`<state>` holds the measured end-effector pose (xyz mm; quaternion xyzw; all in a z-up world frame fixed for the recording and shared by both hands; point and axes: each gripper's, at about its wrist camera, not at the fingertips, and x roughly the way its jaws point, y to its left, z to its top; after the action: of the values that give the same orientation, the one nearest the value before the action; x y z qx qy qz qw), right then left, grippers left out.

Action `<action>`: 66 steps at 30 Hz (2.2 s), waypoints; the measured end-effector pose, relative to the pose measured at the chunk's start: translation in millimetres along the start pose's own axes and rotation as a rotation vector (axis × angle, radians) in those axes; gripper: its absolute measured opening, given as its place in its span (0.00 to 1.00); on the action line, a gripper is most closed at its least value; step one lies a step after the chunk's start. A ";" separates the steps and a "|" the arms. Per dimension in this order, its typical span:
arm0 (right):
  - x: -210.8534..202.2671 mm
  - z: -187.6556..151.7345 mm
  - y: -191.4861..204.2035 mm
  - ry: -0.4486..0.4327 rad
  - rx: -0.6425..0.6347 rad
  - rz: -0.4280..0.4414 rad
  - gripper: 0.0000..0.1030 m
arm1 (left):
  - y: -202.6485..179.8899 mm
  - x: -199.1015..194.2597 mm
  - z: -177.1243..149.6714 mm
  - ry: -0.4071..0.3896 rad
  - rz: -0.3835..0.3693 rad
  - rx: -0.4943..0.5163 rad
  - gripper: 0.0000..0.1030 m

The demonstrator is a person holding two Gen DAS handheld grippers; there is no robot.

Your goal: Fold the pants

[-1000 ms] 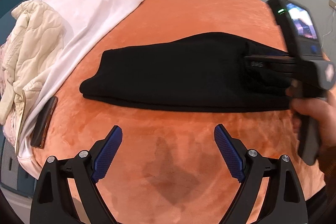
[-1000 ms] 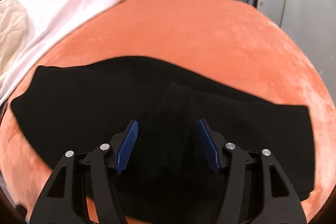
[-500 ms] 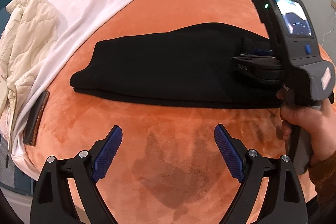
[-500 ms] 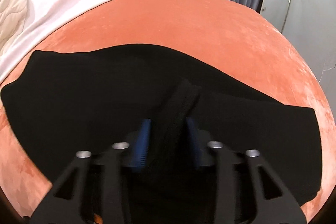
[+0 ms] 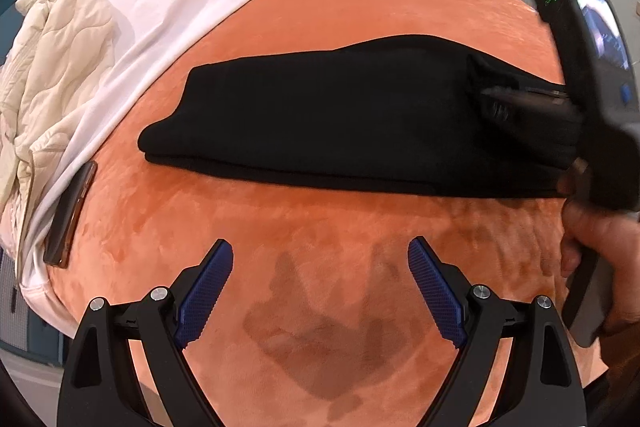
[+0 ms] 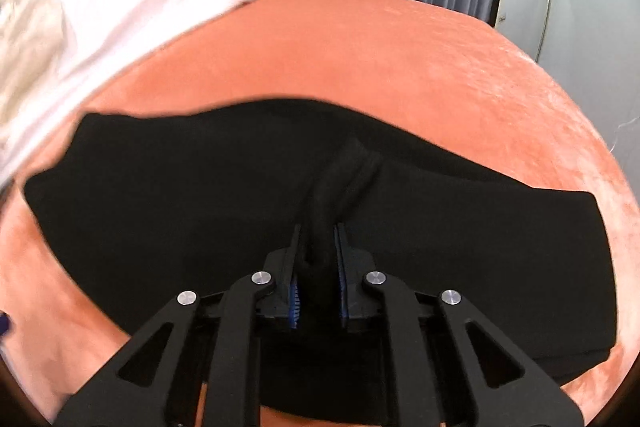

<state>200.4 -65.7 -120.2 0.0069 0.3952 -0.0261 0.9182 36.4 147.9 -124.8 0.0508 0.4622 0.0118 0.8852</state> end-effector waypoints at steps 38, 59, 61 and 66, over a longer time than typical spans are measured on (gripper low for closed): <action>30.5 -1.5 45.0 0.052 -0.089 0.093 0.11 | 71.7 17.5 12.1 0.028 0.121 -0.157 0.84; -19.7 -50.9 -55.0 -0.074 0.208 0.026 0.12 | 201.2 108.4 51.9 0.171 -0.236 -0.720 0.85; -21.0 -52.7 -47.9 -0.083 0.180 -0.003 0.14 | 203.4 120.4 60.2 0.177 -0.209 -0.744 0.89; -17.6 -58.6 -56.4 -0.088 0.191 0.021 0.16 | 190.5 124.6 80.7 0.112 -0.078 -0.709 0.42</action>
<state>142.8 -119.3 -147.3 0.0975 0.3502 -0.0545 0.9300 178.9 339.4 -161.6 -0.2778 0.4787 0.1403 0.8210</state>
